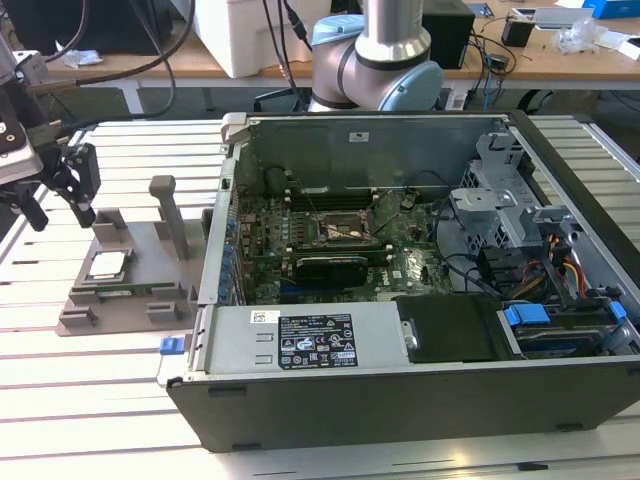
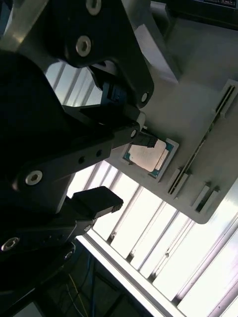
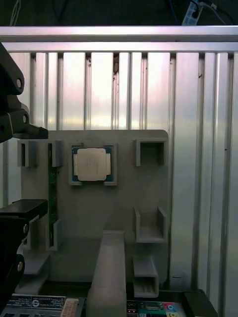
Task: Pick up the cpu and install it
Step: 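Pick up the cpu and move it towards the insertion slot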
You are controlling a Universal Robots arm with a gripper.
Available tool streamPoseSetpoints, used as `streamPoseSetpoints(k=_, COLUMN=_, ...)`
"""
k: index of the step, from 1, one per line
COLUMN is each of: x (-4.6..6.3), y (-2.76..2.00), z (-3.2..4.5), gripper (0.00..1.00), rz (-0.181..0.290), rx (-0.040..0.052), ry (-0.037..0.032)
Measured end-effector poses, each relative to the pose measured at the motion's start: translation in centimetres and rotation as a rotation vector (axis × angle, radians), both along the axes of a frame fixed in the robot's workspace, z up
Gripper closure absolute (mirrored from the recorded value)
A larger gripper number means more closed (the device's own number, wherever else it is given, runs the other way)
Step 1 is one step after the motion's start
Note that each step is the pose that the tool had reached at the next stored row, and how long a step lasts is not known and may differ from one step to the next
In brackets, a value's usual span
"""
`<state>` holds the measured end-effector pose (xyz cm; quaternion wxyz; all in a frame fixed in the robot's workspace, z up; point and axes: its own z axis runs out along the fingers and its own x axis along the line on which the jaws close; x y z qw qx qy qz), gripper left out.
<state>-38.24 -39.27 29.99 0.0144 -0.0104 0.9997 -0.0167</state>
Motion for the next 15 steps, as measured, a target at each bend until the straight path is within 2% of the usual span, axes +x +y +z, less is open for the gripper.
streamPoseSetpoints(k=2, x=0.0, y=0.00, z=-0.50, gripper=0.40, rz=0.000, rx=0.0000, ry=0.0000)
streamPoseSetpoints(k=15, x=0.0, y=0.00, z=-2.04, gripper=0.40, rz=0.000, rx=0.0000, ry=0.0000)
